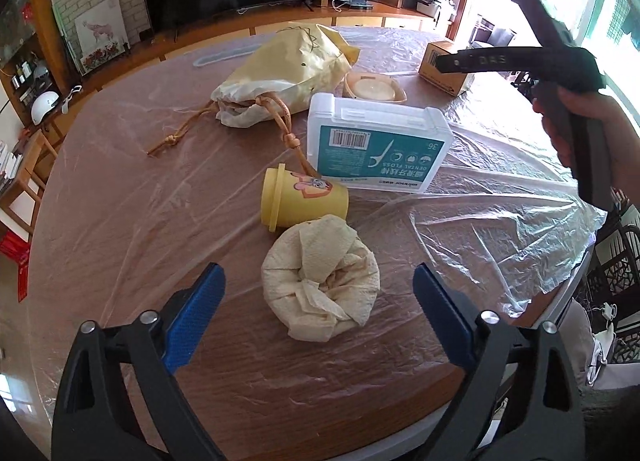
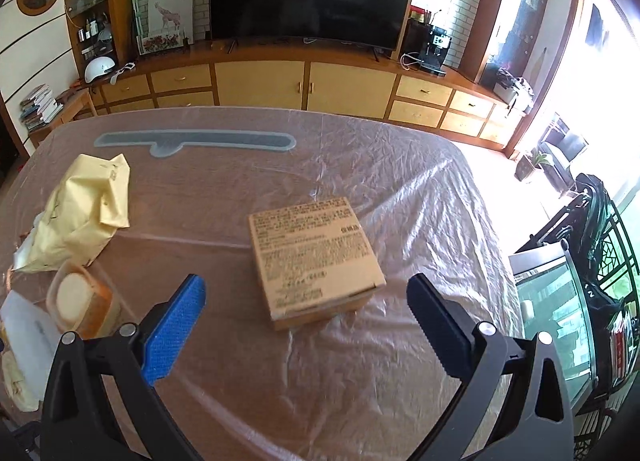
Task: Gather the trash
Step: 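Grasp the cardboard box with the right tool while the left tool grasps the paper wad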
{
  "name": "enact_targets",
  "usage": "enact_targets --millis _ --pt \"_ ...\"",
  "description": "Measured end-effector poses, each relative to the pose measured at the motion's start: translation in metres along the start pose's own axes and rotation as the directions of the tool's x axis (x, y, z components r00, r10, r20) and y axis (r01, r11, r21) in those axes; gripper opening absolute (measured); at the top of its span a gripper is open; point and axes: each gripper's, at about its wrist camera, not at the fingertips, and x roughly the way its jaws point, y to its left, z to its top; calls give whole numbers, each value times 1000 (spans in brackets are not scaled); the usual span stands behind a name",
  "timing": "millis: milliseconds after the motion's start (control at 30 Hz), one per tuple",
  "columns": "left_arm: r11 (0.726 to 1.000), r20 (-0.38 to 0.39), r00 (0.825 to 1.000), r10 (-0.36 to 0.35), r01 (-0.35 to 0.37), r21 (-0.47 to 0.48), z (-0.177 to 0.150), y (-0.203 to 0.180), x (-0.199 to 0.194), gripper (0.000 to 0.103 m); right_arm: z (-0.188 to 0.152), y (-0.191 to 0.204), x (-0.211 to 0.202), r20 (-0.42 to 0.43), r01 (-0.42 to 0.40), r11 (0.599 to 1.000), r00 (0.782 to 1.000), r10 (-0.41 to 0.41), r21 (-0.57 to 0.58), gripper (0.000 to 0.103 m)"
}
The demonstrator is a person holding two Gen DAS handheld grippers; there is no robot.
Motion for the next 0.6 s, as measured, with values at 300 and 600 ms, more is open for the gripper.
enact_targets --millis 300,600 --pt "1000 -11 1000 -20 20 -12 3 -1 6 72 7 -1 26 -23 -40 999 999 40 -16 89" --pt "1000 2 1000 -9 9 11 1 -4 2 52 8 -4 26 -30 -97 995 995 98 23 58"
